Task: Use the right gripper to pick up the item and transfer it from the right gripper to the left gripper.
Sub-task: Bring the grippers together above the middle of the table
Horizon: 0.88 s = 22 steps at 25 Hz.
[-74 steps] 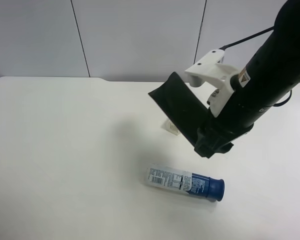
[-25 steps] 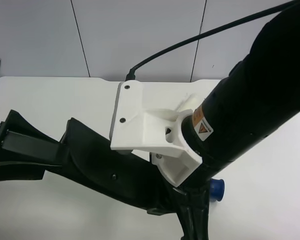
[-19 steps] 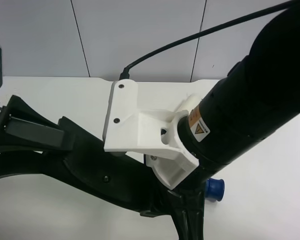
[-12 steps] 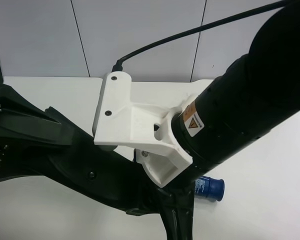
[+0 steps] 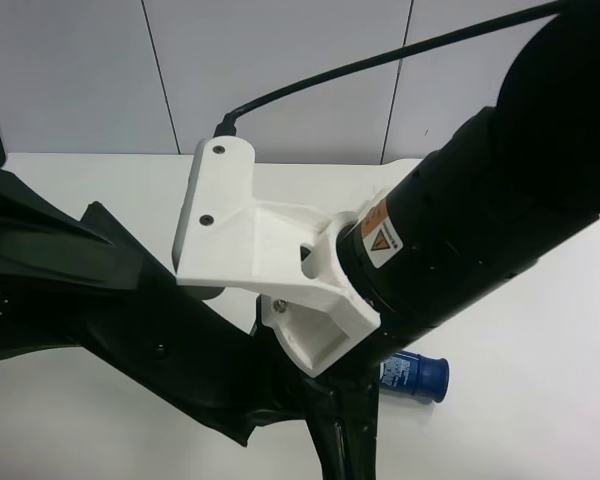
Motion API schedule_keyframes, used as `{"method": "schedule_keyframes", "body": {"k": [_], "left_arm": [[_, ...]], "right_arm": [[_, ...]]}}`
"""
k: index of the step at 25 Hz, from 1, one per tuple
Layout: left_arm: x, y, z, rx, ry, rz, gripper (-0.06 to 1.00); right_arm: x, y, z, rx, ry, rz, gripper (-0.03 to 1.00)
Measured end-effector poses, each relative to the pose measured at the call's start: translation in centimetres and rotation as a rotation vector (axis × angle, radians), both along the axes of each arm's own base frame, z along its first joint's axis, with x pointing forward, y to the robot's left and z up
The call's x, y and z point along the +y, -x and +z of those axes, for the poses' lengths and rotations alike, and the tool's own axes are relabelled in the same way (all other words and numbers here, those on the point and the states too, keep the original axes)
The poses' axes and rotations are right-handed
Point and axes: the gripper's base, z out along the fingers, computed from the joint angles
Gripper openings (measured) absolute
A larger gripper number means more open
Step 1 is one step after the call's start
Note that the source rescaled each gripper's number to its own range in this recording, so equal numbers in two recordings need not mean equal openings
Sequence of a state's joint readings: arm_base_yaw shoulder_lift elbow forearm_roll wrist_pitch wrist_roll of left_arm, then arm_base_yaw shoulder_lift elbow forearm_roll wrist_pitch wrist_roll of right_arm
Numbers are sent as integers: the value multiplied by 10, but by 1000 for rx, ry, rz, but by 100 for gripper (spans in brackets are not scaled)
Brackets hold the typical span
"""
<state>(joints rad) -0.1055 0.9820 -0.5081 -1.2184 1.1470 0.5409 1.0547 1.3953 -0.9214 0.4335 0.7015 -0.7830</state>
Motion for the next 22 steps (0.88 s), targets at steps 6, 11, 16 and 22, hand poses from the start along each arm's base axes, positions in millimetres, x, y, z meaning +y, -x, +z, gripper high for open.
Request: {"method": "schedule_keyframes", "body": {"k": [6, 11, 16, 22], "left_arm": [[0, 0, 0, -1, -4, 1, 35], [0, 0, 0, -18, -9, -9, 22], [0, 0, 0, -20, -9, -10, 22], [0, 0, 0, -17, -7, -8, 1]], "right_arm": [[0, 0, 0, 1, -2, -1, 0], [0, 0, 0, 4, -3, -2, 0], [0, 0, 0, 5, -3, -3, 1], [2, -2, 1, -8, -25, -29, 89]]}}
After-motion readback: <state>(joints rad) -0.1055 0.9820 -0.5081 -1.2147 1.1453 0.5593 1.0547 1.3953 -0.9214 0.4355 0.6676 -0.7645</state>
